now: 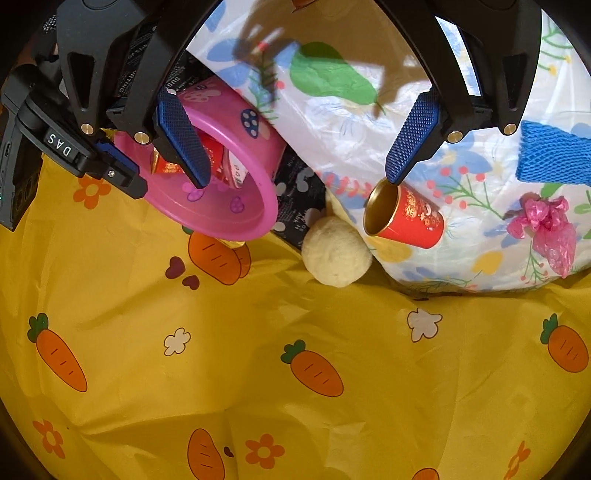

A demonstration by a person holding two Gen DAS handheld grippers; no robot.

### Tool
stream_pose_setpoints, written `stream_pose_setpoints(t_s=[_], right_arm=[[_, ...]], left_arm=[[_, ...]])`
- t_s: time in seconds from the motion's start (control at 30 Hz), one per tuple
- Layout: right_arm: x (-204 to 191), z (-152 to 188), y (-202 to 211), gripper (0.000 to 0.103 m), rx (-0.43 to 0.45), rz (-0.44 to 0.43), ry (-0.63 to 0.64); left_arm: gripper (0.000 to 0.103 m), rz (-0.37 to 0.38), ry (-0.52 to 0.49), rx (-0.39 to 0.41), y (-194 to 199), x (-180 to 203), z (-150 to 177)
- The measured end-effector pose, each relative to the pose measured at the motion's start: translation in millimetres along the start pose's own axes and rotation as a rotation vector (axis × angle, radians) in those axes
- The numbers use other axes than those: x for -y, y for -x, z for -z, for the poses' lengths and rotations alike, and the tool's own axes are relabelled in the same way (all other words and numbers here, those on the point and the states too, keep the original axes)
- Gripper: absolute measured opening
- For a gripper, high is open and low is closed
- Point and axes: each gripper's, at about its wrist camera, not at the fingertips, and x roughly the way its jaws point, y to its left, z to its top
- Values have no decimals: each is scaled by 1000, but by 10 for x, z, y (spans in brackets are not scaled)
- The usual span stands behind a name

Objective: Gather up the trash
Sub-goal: 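Open both tools to drop the wrapper and cup into the bucket, then move both tools back toward the blue foam net and red cup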

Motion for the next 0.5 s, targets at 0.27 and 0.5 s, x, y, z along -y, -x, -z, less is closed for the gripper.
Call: stream_pose_setpoints(t_s=[0.27, 0.5], right_arm=[[-103, 98, 171, 69, 37, 62, 45], [-478, 347, 246, 85, 65, 86, 161]], left_arm=[[95, -67, 12, 19, 182, -190, 116], [95, -216, 24, 19, 431, -604, 282]])
